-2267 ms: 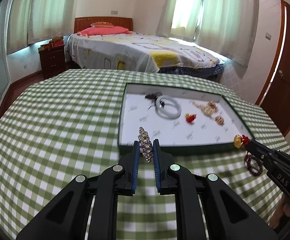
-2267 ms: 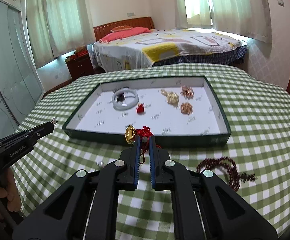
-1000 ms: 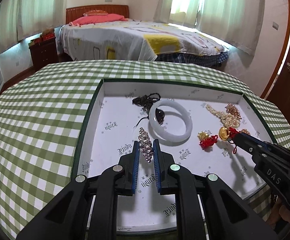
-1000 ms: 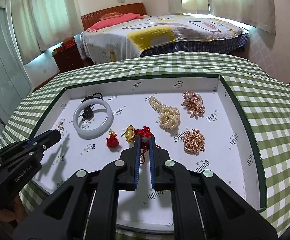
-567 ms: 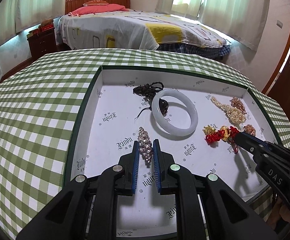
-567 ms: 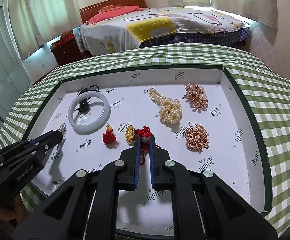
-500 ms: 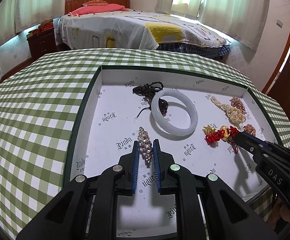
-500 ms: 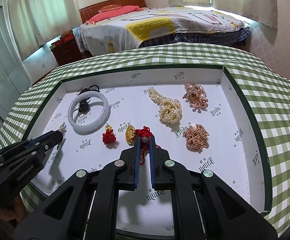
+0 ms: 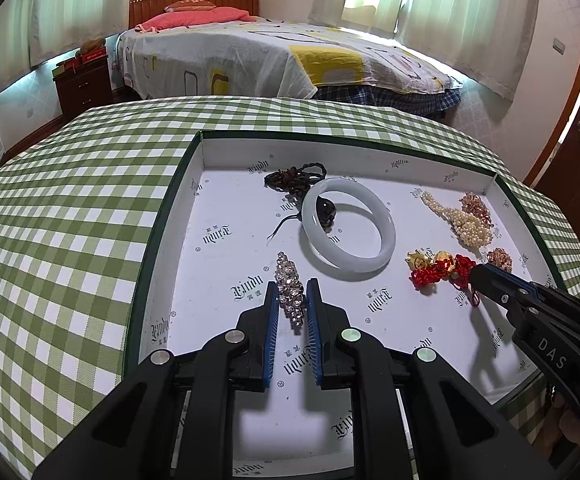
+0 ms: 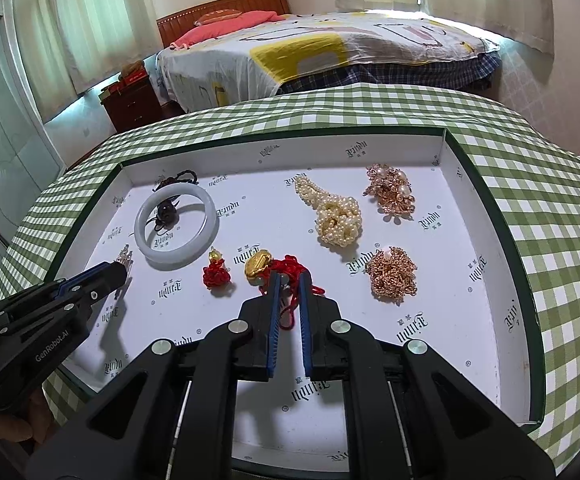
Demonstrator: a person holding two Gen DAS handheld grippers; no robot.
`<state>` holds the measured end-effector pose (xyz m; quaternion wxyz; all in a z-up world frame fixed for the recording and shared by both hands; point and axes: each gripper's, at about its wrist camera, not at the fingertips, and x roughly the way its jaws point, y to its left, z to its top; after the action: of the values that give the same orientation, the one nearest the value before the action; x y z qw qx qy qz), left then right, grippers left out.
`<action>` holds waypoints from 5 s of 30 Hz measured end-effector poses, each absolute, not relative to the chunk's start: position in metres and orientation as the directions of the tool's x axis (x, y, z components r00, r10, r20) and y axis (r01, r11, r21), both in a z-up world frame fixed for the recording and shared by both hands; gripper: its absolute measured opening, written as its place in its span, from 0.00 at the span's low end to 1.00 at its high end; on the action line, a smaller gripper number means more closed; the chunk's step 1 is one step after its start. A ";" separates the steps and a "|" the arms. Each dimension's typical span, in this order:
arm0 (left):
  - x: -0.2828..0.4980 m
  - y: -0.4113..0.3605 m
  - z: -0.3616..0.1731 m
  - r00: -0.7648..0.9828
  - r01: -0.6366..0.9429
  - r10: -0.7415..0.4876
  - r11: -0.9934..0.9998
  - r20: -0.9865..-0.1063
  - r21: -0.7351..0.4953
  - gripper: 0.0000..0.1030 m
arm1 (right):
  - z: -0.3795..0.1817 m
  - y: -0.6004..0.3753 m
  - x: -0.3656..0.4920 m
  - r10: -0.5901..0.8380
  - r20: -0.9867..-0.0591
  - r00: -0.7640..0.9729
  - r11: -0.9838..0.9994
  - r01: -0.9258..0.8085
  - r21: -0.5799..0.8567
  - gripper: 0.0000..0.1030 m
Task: Organize jewelry
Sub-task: 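Carry both pieces into the box and open both tools to release, then withdraw both tools toward the pearl ring and the dark red bead strand, then grasp the pearl ring with the left tool while the right tool grasps the dark red bead strand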
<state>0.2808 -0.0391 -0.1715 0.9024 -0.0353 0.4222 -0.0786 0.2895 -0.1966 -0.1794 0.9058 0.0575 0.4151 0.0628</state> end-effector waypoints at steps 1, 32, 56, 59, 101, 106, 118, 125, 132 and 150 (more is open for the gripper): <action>0.280 -0.039 -0.171 0.631 0.113 -0.173 0.985 -0.756 -0.130 0.16 | -0.180 -0.197 0.290 0.161 -0.745 0.648 0.985 -0.065 0.157 0.10; 0.261 -0.048 -0.156 0.689 0.124 -0.136 0.990 -0.712 -0.069 0.72 | -0.168 -0.203 0.276 0.162 -0.712 0.683 0.984 -0.057 0.169 0.48; 0.212 -0.037 -0.112 0.736 0.119 -0.159 0.987 -0.658 -0.105 0.72 | -0.118 -0.229 0.219 0.121 -0.644 0.755 0.989 -0.033 0.146 0.68; 0.201 -0.039 -0.109 0.737 0.125 -0.165 0.986 -0.655 -0.107 0.72 | -0.114 -0.236 0.207 0.109 -0.643 0.758 0.990 -0.022 0.143 0.68; 0.141 -0.065 -0.154 0.667 0.135 -0.140 0.989 -0.732 -0.067 0.72 | -0.187 -0.272 0.162 0.071 -0.769 0.635 0.997 -0.032 0.065 0.72; 0.141 -0.065 -0.157 0.661 0.138 -0.146 0.988 -0.736 -0.072 0.72 | -0.189 -0.266 0.164 0.029 -0.778 0.627 0.999 -0.035 0.009 0.68; 0.141 -0.062 -0.163 0.648 0.144 -0.165 0.985 -0.743 -0.093 0.72 | -0.183 -0.256 0.158 0.040 -0.779 0.625 0.998 -0.066 -0.003 0.11; 0.141 -0.064 -0.166 0.644 0.152 -0.162 0.985 -0.747 -0.082 0.72 | -0.174 -0.247 0.156 0.071 -0.763 0.643 0.995 -0.095 0.012 0.11; 0.146 -0.069 -0.173 0.634 0.172 -0.161 0.983 -0.756 -0.065 0.62 | -0.172 -0.247 0.156 0.085 -0.764 0.640 0.995 -0.098 0.028 0.11; 0.144 -0.071 -0.174 0.643 0.214 -0.173 0.976 -0.746 -0.041 0.21 | -0.174 -0.244 0.155 0.088 -0.767 0.636 0.994 -0.102 0.029 0.11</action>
<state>0.1445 -0.0710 -0.1744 0.9059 0.0253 0.4090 -0.1067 0.1553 -0.2443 -0.1737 0.9044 -0.0082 0.4233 0.0523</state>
